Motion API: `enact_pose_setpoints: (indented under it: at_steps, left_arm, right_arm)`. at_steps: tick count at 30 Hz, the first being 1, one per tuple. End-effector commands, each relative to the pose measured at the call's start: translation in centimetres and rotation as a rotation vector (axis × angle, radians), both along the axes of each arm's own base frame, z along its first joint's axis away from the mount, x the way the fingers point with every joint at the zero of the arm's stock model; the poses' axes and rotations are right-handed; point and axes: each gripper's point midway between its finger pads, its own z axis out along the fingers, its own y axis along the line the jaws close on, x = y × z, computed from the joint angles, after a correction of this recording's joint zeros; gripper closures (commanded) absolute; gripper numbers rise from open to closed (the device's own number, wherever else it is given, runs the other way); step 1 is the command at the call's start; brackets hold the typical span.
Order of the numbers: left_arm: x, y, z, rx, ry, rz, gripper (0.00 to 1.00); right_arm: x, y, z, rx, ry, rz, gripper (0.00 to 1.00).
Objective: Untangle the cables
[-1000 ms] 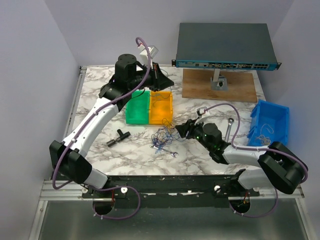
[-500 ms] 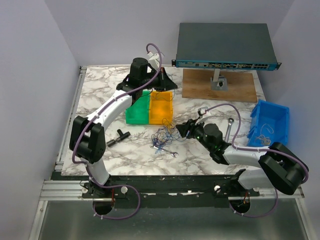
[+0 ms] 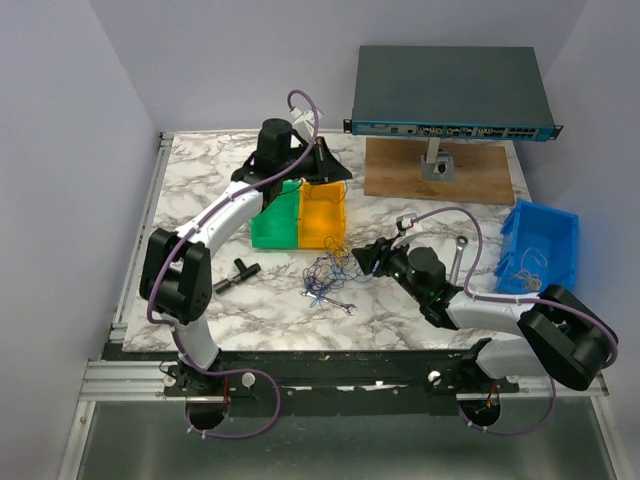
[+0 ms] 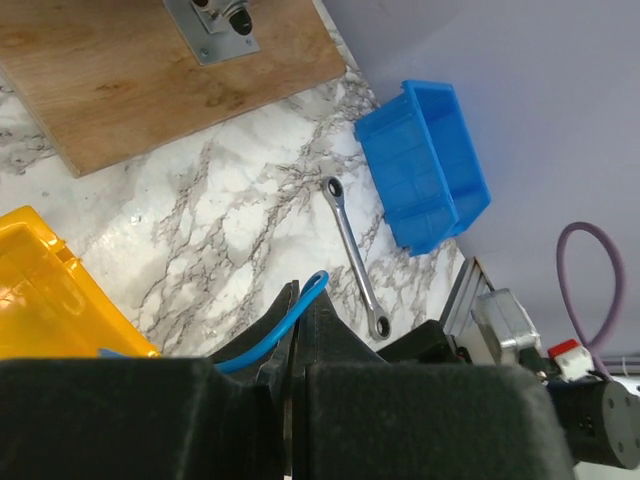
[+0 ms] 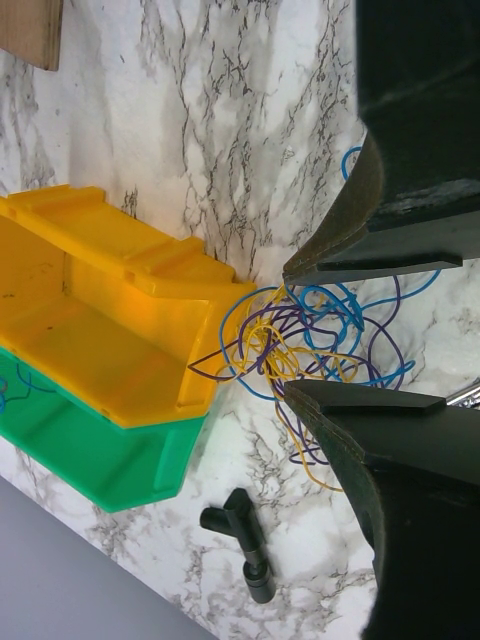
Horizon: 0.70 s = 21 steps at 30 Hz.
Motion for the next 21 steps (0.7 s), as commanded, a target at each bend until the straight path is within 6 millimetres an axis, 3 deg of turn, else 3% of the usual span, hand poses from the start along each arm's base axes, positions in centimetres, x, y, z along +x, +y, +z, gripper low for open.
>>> enact_pose_setpoints:
  at_steps: [1,6,11,15,21]
  left_arm:
    - [-2.0,1.0,8.5,-0.06,-0.165,-0.013,1.0]
    - [-3.5,1.5,12.4,-0.091,-0.217,-0.027,1.0]
    - [-3.9,1.3,13.0,-0.105,-0.22,-0.044,1.0]
    - [-3.1,0.9,10.4,-0.095,-0.182,-0.044,1.0]
    - [-1.0,-0.1,3.3,-0.067,-0.08,-0.042,1.0]
  right_arm:
    - [0.1,-0.3,0.7,0.011,-0.033,-0.019,0.5]
    - [0.1,-0.3,0.7,0.011,-0.035,-0.016,0.5]
    - [0.1,-0.3,0.7,0.008,-0.036,-0.018,0.5]
    - [0.1,-0.4,0.7,0.01,-0.038,-0.02,0.5]
    - [0.0,-0.5,0.9,0.014,-0.045,-0.019,0.5]
